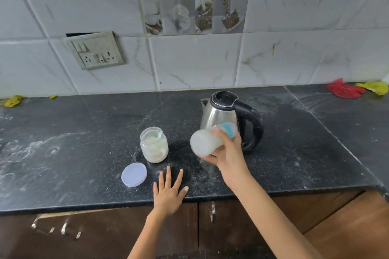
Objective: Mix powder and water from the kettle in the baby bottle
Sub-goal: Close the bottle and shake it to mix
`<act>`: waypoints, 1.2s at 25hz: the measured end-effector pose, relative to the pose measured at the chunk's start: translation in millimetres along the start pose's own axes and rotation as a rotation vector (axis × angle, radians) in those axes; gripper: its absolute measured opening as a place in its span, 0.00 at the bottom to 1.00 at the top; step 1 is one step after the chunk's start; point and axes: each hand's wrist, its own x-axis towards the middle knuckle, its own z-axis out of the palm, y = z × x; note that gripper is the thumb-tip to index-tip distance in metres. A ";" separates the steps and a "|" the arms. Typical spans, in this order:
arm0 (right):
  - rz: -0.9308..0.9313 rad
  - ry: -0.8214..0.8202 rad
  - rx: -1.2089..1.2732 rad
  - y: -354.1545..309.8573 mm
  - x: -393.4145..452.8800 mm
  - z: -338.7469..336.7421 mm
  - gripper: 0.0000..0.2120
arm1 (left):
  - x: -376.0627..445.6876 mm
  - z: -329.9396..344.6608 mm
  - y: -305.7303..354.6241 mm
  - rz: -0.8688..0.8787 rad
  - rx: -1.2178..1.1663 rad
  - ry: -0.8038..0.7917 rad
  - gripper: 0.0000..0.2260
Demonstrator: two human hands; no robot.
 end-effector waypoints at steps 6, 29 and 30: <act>-0.032 -0.004 -0.075 -10.5 1.6 -4.7 0.31 | -0.6 -0.9 -1.0 0.009 -0.002 0.010 0.27; -0.064 0.041 -0.189 6.4 -7.7 -24.0 0.32 | -7.3 -7.0 6.7 -0.006 0.006 0.004 0.27; -0.045 0.024 -0.241 10.1 -8.8 -23.8 0.33 | -7.9 -7.6 6.9 -0.006 0.017 0.006 0.27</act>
